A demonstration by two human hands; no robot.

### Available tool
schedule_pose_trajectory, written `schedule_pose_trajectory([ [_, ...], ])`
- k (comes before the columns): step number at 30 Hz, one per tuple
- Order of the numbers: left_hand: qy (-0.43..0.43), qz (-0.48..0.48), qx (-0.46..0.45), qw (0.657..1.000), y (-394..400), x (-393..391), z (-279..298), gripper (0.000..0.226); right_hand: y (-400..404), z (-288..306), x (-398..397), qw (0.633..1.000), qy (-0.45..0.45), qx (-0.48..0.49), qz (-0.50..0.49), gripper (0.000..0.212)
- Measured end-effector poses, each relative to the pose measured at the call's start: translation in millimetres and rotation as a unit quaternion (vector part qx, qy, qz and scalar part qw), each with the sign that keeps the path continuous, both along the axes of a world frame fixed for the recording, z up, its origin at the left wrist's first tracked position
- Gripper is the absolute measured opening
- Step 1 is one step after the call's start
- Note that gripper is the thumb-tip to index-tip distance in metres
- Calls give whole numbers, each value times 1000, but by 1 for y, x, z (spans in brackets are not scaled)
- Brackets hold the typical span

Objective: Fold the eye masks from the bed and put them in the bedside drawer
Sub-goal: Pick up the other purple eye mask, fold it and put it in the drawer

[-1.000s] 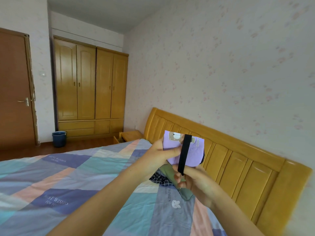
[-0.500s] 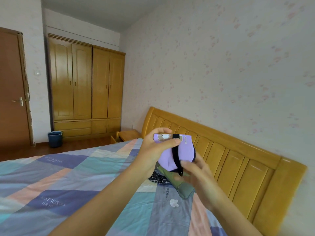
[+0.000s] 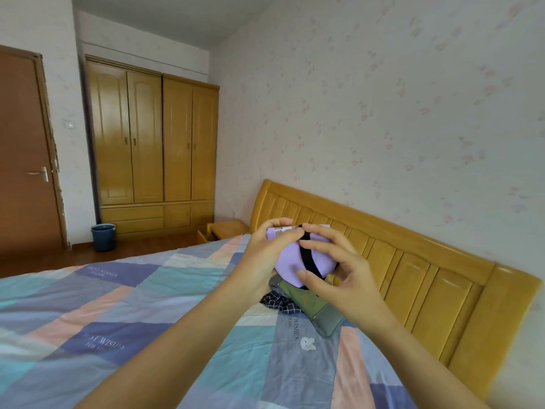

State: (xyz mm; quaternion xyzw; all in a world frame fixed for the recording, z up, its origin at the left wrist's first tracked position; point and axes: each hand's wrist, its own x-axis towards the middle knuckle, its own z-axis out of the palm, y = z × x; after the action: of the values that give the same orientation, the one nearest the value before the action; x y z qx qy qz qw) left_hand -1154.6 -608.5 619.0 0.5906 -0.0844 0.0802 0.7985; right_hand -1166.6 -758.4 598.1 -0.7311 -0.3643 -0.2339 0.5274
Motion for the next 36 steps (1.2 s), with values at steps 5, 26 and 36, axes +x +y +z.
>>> schedule_pose_trajectory([
  [5, -128, 93, 188, 970, 29, 3, 5, 12, 5, 6, 9, 1000, 7, 25, 9, 35],
  [26, -45, 491, 639, 591, 90, -176, 13, 33, 20, 36, -34, 977, -100, 2, 189, 34],
  [36, 151, 535, 673, 488, 110, -323, 13, 35, 99, 18, -115, 932, -111, 30, 345, 36],
])
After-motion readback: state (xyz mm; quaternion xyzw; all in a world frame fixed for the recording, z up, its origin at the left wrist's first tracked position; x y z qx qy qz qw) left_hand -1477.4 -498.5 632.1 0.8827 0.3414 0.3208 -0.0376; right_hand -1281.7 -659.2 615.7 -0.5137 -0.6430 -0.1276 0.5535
